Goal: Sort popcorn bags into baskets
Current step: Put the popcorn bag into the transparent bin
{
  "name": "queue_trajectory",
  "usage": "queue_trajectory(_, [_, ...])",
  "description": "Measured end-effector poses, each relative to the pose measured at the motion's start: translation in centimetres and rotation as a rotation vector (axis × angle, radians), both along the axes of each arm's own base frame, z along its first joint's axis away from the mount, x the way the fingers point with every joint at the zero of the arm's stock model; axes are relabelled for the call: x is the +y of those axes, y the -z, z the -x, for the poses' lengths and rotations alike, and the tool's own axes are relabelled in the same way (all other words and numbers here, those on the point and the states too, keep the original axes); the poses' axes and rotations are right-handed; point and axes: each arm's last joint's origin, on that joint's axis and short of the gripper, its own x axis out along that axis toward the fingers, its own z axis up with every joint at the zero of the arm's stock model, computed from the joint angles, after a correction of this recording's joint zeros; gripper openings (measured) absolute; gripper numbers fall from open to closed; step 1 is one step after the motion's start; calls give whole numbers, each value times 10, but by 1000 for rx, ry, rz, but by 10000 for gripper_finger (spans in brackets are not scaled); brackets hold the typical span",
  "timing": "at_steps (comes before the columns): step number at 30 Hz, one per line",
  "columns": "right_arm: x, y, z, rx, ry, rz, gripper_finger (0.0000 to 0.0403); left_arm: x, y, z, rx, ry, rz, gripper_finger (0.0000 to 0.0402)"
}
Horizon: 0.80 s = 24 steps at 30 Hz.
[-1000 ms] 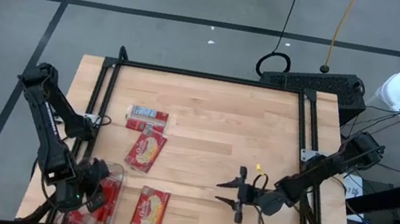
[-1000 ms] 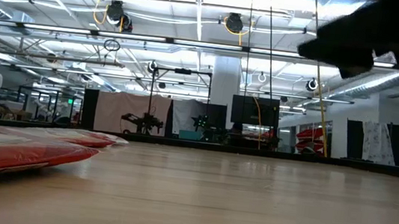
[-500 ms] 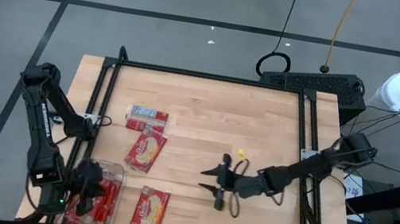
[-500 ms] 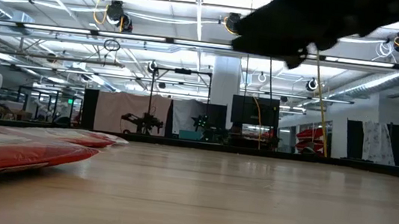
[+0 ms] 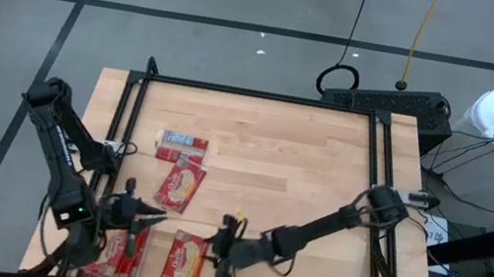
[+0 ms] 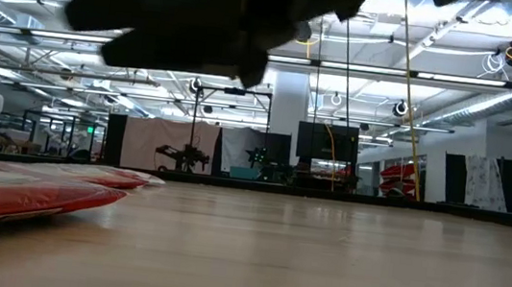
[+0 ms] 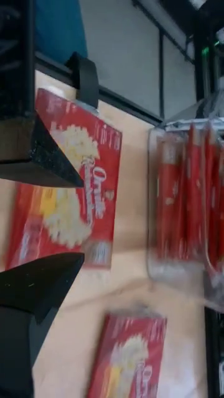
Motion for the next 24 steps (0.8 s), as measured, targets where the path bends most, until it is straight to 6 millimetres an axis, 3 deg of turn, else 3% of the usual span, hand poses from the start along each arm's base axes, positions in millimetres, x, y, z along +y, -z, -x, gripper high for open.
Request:
queue_trajectory(6, [38,22,-20,13,-34,21,194,-5,9,-27,5,-23,-15,62])
queue_trajectory(10, [47,44,-30,23,-33,60,226,-16,19,-40,-3,-5,-27,62])
queue_trajectory(14, [45,57,-33,43,-2,90,270,-24,25,-50,-16,18,-43,62])
queue_trajectory(18, [33,57,-36,79,29,95,310,-26,22,-52,-28,40,-24,62])
queue_trajectory(24, [9,59,-37,208,106,109,327,-27,22,-51,-27,50,-26,62])
